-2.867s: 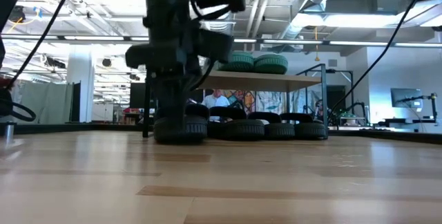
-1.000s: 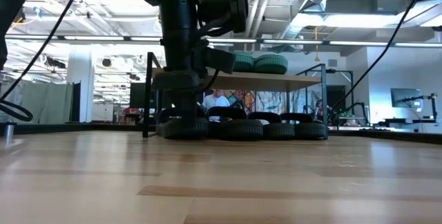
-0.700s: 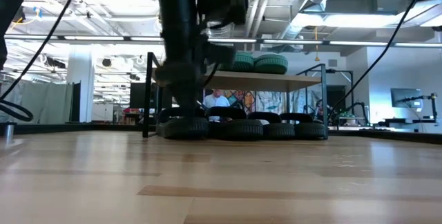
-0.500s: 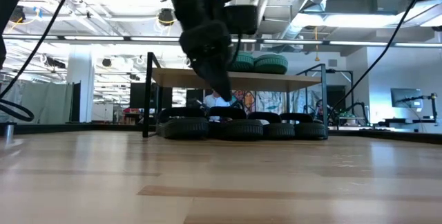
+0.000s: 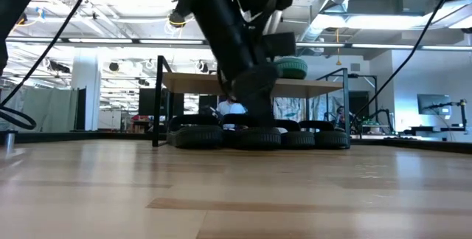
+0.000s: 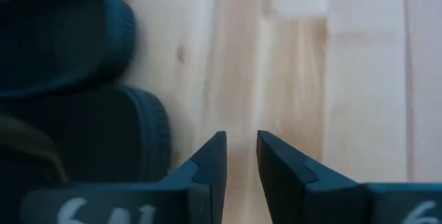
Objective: Pick and place slides into the shelf
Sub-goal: Adjust the black slides under the shelf
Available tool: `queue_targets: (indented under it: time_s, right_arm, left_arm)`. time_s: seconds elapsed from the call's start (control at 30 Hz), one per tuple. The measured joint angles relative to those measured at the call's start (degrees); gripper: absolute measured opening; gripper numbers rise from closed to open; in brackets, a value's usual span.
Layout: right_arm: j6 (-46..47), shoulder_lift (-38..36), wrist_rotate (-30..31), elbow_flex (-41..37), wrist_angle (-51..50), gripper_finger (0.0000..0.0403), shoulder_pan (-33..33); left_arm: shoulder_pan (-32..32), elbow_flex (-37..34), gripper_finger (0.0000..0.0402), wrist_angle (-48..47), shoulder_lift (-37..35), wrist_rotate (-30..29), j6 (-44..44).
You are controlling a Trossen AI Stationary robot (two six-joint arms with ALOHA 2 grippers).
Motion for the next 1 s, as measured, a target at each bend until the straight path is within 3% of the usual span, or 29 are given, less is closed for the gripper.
queue_targets:
  time_s: [0.33, 1.0]
  right_arm:
    - [0.0, 0.0, 0.0, 0.0, 0.3, 0.0129, 0.0]
    - [0.0, 0.0, 0.0, 0.0, 0.3, 0.0129, 0.0]
  left_arm:
    - [1.4, 0.0, 0.0051, 3.1, 0.6, -6.5, -2.9]
    - [3.1, 0.0, 0.0001, 3.1, 0.6, -4.8, -1.5]
